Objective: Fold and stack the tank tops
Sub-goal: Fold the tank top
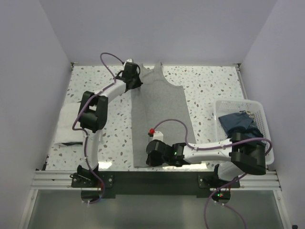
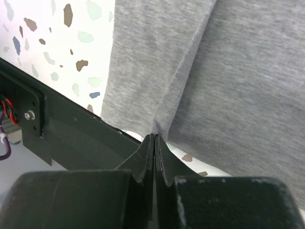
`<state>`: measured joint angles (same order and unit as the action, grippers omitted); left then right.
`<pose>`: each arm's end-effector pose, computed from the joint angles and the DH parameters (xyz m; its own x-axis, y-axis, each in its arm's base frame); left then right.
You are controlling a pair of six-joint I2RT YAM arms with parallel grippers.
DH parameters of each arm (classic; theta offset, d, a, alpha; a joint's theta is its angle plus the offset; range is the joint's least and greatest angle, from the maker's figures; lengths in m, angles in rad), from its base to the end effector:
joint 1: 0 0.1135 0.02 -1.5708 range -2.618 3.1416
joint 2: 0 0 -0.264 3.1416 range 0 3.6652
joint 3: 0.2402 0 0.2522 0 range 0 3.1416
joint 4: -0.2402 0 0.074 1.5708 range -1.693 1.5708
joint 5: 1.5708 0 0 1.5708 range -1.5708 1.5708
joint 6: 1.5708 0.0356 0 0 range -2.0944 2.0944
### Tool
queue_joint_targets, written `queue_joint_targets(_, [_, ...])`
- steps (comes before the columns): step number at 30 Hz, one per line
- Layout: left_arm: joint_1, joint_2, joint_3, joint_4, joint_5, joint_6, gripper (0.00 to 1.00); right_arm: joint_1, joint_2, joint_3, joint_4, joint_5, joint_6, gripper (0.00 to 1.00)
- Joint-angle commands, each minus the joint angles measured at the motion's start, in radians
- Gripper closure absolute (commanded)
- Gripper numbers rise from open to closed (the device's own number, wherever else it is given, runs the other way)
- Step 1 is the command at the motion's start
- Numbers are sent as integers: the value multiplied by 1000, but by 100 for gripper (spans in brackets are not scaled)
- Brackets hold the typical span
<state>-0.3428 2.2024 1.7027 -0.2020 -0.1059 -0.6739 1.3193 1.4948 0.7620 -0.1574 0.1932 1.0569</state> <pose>0.4752 -0.1656 0.1912 -0.6362 -0.4318 -0.6394 -0.1776 0.8884 -0.4233 0.0790 0.2799 0.1728 -0.8966 -0.0554 -0.4393 -0.2840 0.8331 0.4746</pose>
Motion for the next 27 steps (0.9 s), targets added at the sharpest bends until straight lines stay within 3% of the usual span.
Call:
queue_joint_targets(1, [-16,28,71,0,-17,-18,100,-3,-42,-23,12,45,31,100])
queue_joint_targets(27, [-59,103,161,-17,-11,-24,100,1,-94,-90,-8,100,64,100])
